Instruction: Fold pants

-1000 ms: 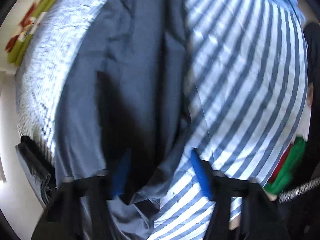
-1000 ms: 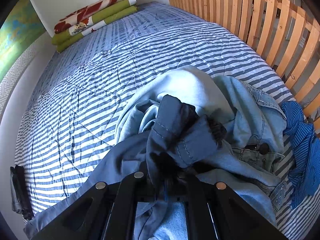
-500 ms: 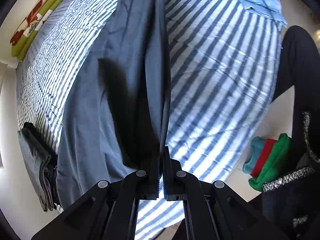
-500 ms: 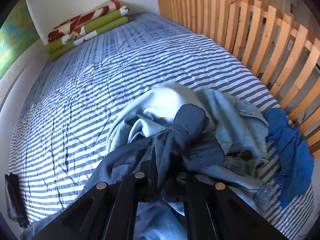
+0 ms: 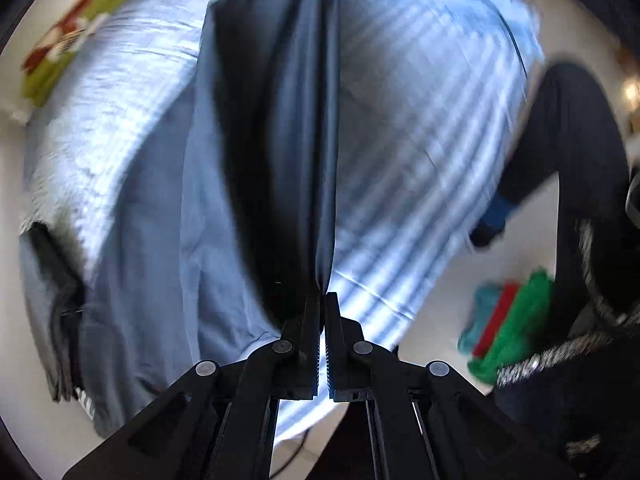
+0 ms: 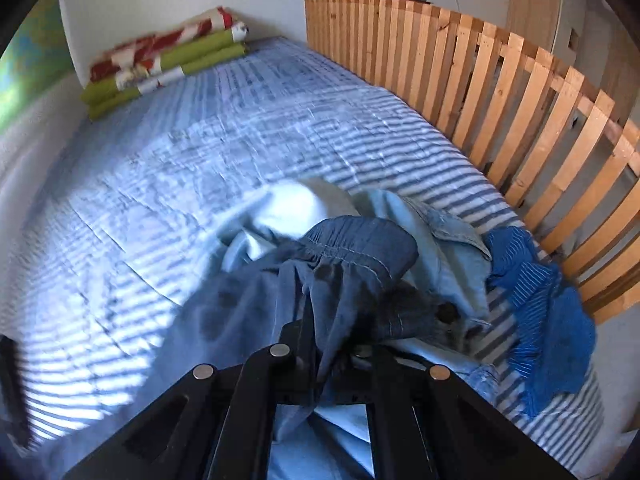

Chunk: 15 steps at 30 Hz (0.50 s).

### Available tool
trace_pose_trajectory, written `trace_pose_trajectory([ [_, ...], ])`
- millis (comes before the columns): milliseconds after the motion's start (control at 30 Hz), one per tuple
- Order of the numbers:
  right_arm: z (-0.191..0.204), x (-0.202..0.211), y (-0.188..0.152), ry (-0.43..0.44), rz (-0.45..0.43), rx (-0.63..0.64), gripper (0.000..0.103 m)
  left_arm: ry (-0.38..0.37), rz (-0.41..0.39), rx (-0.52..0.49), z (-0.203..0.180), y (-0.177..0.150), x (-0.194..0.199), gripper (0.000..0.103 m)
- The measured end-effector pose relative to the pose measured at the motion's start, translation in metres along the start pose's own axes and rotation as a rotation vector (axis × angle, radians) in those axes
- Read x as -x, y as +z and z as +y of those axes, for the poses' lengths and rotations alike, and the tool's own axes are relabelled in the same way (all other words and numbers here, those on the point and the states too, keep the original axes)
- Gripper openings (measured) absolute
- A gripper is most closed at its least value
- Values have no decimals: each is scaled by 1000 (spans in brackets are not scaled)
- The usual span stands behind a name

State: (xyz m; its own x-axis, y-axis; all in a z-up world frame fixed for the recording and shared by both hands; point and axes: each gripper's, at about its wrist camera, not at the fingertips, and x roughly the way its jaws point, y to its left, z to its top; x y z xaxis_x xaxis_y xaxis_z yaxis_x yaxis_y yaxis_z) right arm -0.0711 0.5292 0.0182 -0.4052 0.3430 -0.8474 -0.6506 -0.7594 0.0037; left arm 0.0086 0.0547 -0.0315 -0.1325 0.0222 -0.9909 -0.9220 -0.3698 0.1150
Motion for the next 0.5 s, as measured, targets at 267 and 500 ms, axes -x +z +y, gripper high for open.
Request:
trace_pose_trajectory([
  [267, 0, 7, -6, 18, 12, -8, 2, -59, -83, 78, 7, 28, 4, 19],
  [500, 6, 18, -6, 37, 0, 16, 3, 87, -36, -15, -4, 65, -35, 58],
])
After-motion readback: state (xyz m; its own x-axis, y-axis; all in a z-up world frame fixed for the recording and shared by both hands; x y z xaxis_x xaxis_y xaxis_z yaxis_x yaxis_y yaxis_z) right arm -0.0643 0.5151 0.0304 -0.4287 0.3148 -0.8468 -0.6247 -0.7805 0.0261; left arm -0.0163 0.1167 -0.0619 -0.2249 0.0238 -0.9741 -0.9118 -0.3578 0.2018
